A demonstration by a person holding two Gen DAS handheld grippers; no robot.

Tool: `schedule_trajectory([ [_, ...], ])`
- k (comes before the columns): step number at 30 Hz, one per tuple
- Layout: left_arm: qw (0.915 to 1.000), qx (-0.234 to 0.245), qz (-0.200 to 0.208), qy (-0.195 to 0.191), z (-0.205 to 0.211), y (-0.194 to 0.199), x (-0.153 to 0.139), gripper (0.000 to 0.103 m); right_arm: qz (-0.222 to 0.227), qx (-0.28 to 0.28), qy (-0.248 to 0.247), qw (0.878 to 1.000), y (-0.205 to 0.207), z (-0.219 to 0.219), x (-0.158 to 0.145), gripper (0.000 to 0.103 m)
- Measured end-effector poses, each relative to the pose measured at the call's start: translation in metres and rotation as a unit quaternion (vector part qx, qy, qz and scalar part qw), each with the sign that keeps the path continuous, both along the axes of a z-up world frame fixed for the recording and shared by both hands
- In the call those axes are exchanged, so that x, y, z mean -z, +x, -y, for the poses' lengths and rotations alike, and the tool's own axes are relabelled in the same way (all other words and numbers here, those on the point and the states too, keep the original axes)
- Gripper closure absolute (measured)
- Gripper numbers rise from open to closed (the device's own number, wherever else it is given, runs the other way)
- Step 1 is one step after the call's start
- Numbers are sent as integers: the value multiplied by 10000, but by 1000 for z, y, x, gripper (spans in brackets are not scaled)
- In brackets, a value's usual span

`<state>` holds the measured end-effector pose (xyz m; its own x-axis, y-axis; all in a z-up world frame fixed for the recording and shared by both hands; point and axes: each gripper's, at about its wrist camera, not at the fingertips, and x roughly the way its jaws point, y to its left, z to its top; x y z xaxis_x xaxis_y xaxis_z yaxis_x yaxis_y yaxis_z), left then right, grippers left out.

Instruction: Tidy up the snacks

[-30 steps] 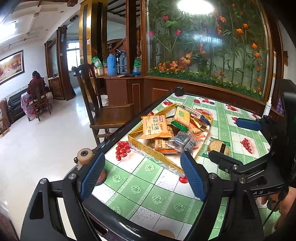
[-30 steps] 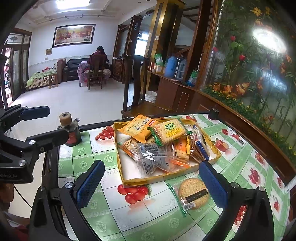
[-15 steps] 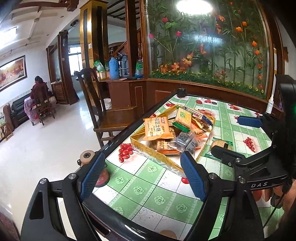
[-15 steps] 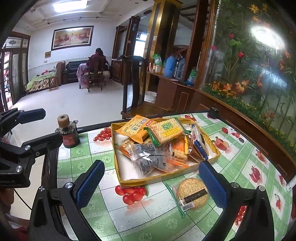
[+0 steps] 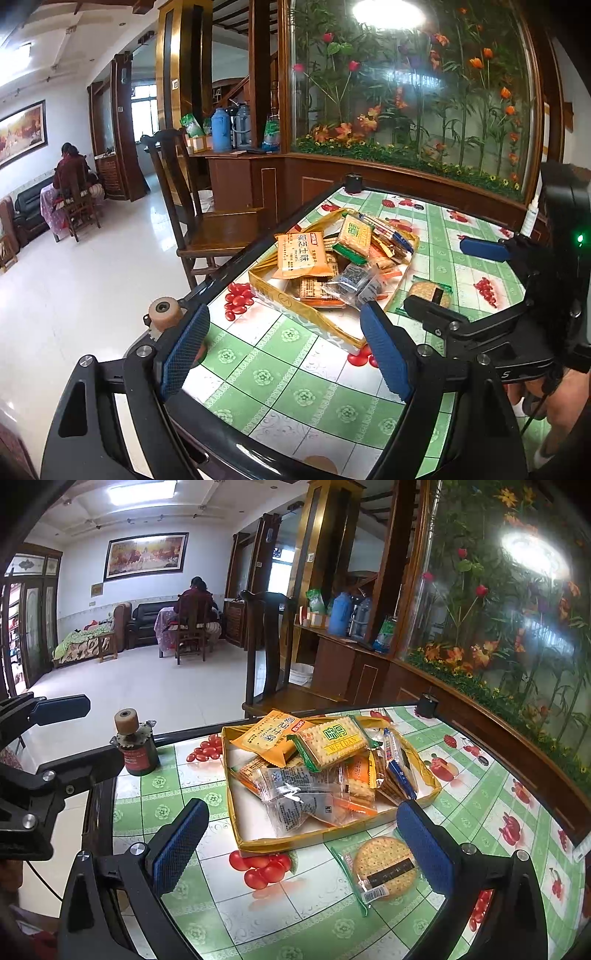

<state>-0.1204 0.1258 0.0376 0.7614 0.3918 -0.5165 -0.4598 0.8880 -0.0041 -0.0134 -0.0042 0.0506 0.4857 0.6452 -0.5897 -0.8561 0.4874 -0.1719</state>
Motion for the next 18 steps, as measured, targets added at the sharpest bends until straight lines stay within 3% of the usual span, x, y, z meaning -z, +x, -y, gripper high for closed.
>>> schedule_trajectory([
  [18,9997,5,121,-213,-6,-2,-5,19,-8,-28,-28,10000,8,-3,3,0],
])
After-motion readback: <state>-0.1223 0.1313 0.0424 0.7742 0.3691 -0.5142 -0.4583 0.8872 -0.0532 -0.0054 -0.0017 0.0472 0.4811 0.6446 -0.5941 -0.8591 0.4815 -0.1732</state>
